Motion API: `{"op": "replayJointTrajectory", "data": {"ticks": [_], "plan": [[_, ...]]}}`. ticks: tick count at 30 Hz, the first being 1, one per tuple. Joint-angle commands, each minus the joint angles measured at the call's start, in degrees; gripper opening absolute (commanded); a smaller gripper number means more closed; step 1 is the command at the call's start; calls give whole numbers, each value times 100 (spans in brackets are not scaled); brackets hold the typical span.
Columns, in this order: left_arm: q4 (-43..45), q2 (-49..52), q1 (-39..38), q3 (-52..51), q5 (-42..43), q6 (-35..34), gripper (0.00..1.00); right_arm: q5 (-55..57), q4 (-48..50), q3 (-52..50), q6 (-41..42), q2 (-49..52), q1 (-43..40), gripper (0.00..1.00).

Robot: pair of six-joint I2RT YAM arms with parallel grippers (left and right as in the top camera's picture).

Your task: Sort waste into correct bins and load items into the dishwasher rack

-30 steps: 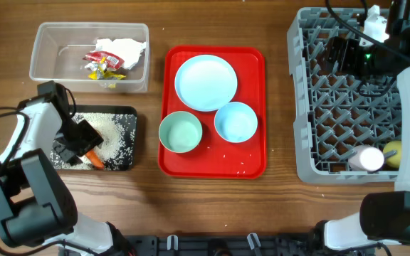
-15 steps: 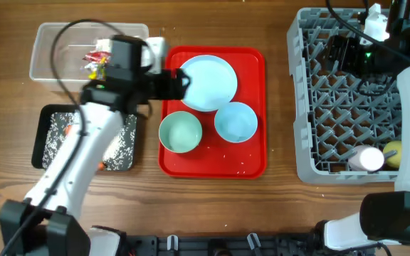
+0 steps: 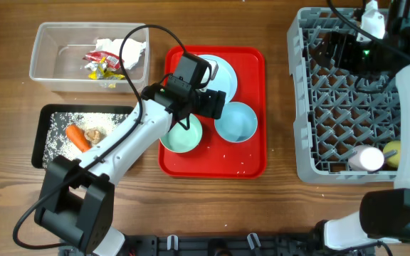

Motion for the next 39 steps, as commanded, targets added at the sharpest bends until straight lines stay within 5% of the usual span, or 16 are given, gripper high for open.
{"op": "replayJointTrajectory", "data": {"ticks": [1, 5, 9, 14, 19, 25, 27, 28, 29, 34, 39], "plan": [[15, 4, 7, 44, -74, 109, 90, -251, 116, -125, 48, 271, 492, 100], [-63, 4, 7, 44, -76, 109, 90, -245, 369, -157, 79, 623, 1200, 99], [-516, -103, 162, 44, -201, -68, 78, -247, 608, -157, 339, 1209, 1799, 99], [-933, -1016, 839, 44, -201, -256, 76, -175, 479, -160, 341, 1923, 2312, 91], [-1204, -2146, 1679, 44, -201, -256, 76, 184, 393, -442, 321, 2291, 2402, 68], [-1585, -2457, 2374, 42, -201, -254, 80, 675, 1029, -1558, 323, 2291, 2402, 65], [-1604, -2457, 2404, 42, -203, -251, 81, 673, 1123, -1692, 341, 2291, 2402, 46], [-1604, -2457, 2404, 42, -225, -254, 81, 673, 1178, -1690, 398, 2286, 2402, 15], [-1604, -2457, 2404, 42, -249, -251, 84, 678, 1198, -1690, 509, 2286, 2402, 5], [-1604, -2457, 2404, 37, -247, -254, 85, 675, 1130, -1674, 756, 2103, 2326, 4], [-1602, -2424, 2404, 33, -245, -254, 87, 1158, 1027, -1674, 796, 404, 2321, 4]]}}
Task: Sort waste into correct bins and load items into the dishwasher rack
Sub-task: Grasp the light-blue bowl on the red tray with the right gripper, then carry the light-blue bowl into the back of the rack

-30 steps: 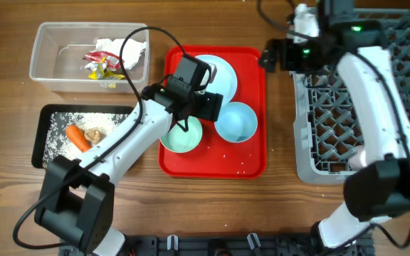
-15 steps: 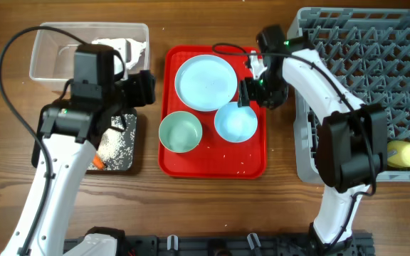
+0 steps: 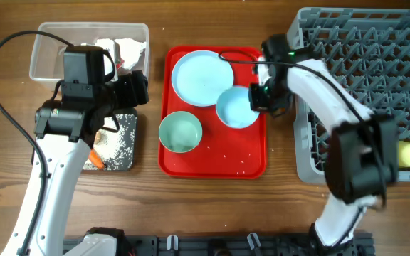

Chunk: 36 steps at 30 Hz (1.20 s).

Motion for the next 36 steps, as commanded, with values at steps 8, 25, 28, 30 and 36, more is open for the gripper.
{"op": "replayJointTrajectory", "data": {"ticks": [8, 25, 28, 30, 36], "plan": [[13, 177, 31, 31, -74, -35, 96, 4179, 601, 26, 74, -2909, -22, 4], [15, 1062, 31, 26, 13, -35, 100, 6902, 5381, 26, -4382, -52, -772, 4], [17, 1062, 31, 26, 13, -35, 100, 6881, 5818, 26, -4605, -28, -942, 4], [37, 1062, 31, 26, 13, -33, 100, 6843, 5864, 26, -4736, 31, -1029, 4], [59, 1062, 31, 26, 13, -33, 100, 6791, 5875, 26, -5003, 529, -1062, 4]]}}
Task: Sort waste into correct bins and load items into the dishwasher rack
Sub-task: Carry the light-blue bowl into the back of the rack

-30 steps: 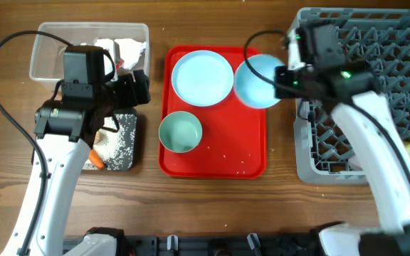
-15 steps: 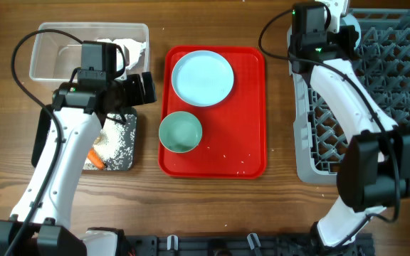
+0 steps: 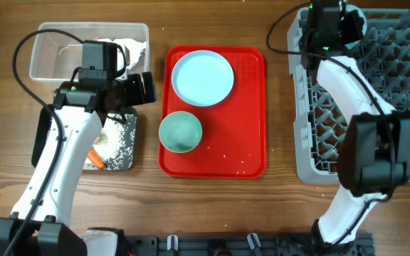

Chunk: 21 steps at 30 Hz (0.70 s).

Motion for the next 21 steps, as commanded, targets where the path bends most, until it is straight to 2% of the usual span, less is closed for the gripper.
{"op": "replayJointTrajectory", "data": {"ticks": [1, 6, 7, 8, 9, 12, 14, 19, 21], "plan": [[35, 42, 31, 26, 28, -11, 100, -109, 33, 94, -101, 238, 9, 4], [35, 42, 31, 26, 28, -11, 100, -109, -33, 94, -94, 485, 11, 4], [37, 42, 31, 26, 28, -11, 100, -107, -72, 94, -96, 490, 35, 17], [37, 42, 31, 26, 28, -11, 100, -109, -70, 94, -101, 490, 72, 36], [37, 42, 31, 26, 28, -11, 100, -109, -76, 94, -98, 490, 107, 47], [33, 42, 31, 26, 28, -13, 100, -107, -361, 94, -101, 490, 341, 60], [31, 42, 31, 26, 28, -11, 100, -107, -588, 92, -98, 490, 452, 63], [33, 42, 31, 26, 28, -11, 100, -109, -839, 94, -20, 490, 623, 64], [33, 42, 31, 26, 28, -11, 100, 22, -841, 94, 667, 468, 621, 68]]}}
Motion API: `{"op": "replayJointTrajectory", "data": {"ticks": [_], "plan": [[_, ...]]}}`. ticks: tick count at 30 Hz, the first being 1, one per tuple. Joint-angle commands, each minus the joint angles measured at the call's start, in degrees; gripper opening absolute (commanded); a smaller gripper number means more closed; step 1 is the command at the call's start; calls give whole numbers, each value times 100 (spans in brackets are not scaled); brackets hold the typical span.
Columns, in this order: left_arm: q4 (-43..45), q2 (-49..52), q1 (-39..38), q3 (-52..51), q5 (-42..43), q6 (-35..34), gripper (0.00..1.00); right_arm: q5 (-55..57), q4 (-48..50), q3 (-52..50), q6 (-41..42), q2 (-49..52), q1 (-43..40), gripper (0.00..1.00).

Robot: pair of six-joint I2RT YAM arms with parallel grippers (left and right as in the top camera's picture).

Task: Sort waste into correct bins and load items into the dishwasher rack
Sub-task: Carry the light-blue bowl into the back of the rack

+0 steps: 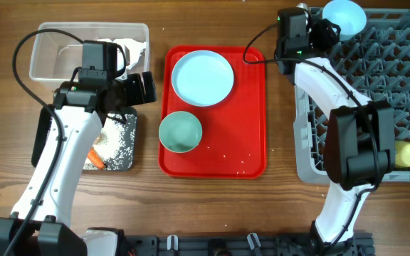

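Observation:
On the red tray [248, 142] lie a light blue plate [203, 78] and a green bowl [181, 132]. A blue bowl [344, 16] hangs over the far left corner of the grey dishwasher rack [376, 99], and my right gripper [327, 28] is shut on its rim. My left gripper [145, 87] stands open and empty between the clear bin [55, 64] and the tray's left edge.
White crumpled paper [130, 48] lies in the clear bin. A black tray [119, 139] with rice grains and a carrot piece [97, 158] sits partly under the left arm. A yellow item [408, 153] rests in the rack's near right part.
The blue bowl, hidden before by the right arm, now shows at the rack's far edge, held in my right gripper. The left arm has not moved.
My left gripper was over the red tray beside the two bowls, the right arm over the rack. Then the left arm stood by the bins and the right gripper at the blue bowl on the tray. Then the bowl was off the tray; now it is held over the rack.

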Motion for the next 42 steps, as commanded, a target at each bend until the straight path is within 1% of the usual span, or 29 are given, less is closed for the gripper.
{"op": "replayJointTrajectory", "data": {"ticks": [1, 3, 6, 7, 8, 9, 10, 11, 12, 13, 14, 15, 16, 17, 19, 21, 23, 25, 28, 31, 33, 34, 35, 37, 38, 40, 41, 42], "plan": [[17, 42, 31, 26, 31, -11, 100, 177, -11, 46, 1270, 24, 11, 68], [17, 42, 31, 26, 31, -11, 100, 72, -70, 46, 2243, -354, 11, 67], [17, 42, 31, 26, 31, -13, 100, -293, -44, 48, 2524, -1084, 4, 67], [20, 42, 31, 26, 31, -11, 100, -306, -83, 72, 2697, -1392, -2, 70], [24, 42, 31, 26, 31, -13, 100, -304, -101, 79, 2824, -1707, -9, 75], [42, 42, 31, 26, 31, -13, 100, -378, -122, 79, 2874, -2009, -33, 79], [61, 42, 31, 26, 31, -13, 100, -579, -227, 79, 2883, -2277, -74, 79], [76, 42, 31, 26, 31, -13, 100, -938, -358, 79, 3161, -2483, -155, 84], [87, 42, 31, 26, 31, -13, 100, -1346, -511, 79, 3633, -2577, -278, 100], [105, 42, 31, 26, 31, -13, 100, -2146, -909, 85, 4336, -2594, -597, 100], [107, 42, 31, 26, 31, -13, 100, -2953, -1307, 90, 4830, -2570, -868, 100], [107, 42, 31, 26, 31, -11, 100, -3936, -1703, 90, 5252, -2535, -1198, 100], [105, 42, 31, 26, 31, -11, 100, -4874, -1978, 90, 5493, -2492, -1532, 100], [107, 42, 31, 26, 31, -11, 100, -5840, -2192, 90, 5628, -2426, -1923, 100], [127, 42, 31, 26, 31, -11, 100, -6951, -2328, 90, 5661, -2387, -2476, 100], [122, 42, 31, 26, 31, -9, 100, -7783, -2326, 90, 5335, -2389, -2656, 100], [122, 42, 31, 26, 31, -11, 100, -8338, -2376, 59, 5451, -2389, -2634, 100], [125, 42, 31, 26, 52, -15, 100, -8164, -2400, 101, 5560, -2389, -2487, 99], [155, 42, 31, 26, 52, -13, 100, -7622, -3458, 793, 5534, -2332, -2326, 100], [179, 42, 31, 26, 52, -15, 100, -6795, -5403, 2505, 5434, -1648, -2323, 99], [179, 42, 31, 26, 52, -13, 100, -6118, -6645, 3860, 5410, -625, -2304, 99], [181, 42, 31, 26, 52, -13, 100, -5875, -6891, 4221, 5396, -157, -2304, 100], [181, 42, 31, 26, 52, -13, 100, -5803, -6830, 4323, 5296, 170, -2302, 100], [168, 42, 31, 26, 52, -15, 100, -6166, -6439, 4321, 5174, 586, -2304, 100], [149, 42, 31, 26, 52, -15, 100, -6319, -6212, 4321, 5259, 750, -2304, 100], [94, 42, 31, 26, 52, -13, 100, -6271, -5777, 4319, 5619, 901, -2310, 100], [59, 42, 31, 26, 52, -13, 100, -6249, -5501, 4297, 5840, 922, -2319, 96], [46, 42, 31, 26, 52, -13, 100, -6229, -5320, 4282, 5960, 925, -2330, 89]]}}
